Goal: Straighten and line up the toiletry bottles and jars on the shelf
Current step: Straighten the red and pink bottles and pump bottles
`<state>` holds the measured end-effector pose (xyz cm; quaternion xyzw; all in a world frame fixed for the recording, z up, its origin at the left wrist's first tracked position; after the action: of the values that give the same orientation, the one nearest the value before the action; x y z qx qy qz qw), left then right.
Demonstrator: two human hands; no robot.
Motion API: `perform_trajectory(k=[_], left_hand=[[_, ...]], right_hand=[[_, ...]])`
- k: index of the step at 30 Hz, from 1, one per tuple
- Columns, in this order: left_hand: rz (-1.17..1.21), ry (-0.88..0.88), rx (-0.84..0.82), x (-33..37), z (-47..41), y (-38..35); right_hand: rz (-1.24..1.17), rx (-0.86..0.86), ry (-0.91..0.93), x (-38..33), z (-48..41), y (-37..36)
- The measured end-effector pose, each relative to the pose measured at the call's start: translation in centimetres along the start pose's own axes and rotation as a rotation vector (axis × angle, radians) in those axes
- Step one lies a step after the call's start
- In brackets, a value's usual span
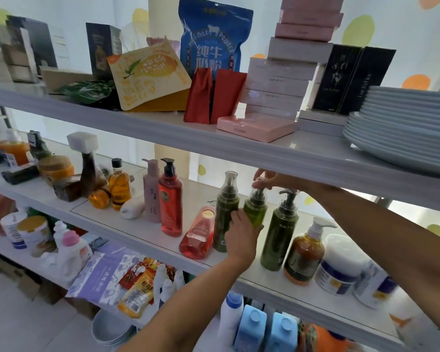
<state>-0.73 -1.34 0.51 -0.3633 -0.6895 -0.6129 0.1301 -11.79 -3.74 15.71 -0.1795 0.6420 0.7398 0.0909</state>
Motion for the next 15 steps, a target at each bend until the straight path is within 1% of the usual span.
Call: perform_trajectory(k=[4,8,12,15], left_hand=[[0.039,0.014,0.013,-0.3,0.2,0.0],[-0.002,-0.022,-0.04,-0.4,0.4,-0.1],[-0.013,-0.017,-0.086,-0.8,0.8,-0.3],[0.008,-0.014,-0.128,-1.3,0.9,-0.7]], right_hand=[[-0.002,0.017,-0.002,0.4,0.3,-0.5],[-0.067,0.022,-0.086,1.0,0.0,-0.9],[-0.148,0.061,-0.118,1.6,0.0,-0.9],[-0.126,0.086,-0.142,1.5,-0.2,-1.0]])
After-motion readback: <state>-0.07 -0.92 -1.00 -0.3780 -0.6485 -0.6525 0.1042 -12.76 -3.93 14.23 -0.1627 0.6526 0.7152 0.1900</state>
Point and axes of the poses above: each hand's wrist, its own z-axis away from the middle knuckle, its own y-axis out of the back of the hand, x = y × z, the point moved 4 cm from there along -z, towards the middle knuckle, and after that the axes turned 8 degrees about -x, right-handed, at the moved point
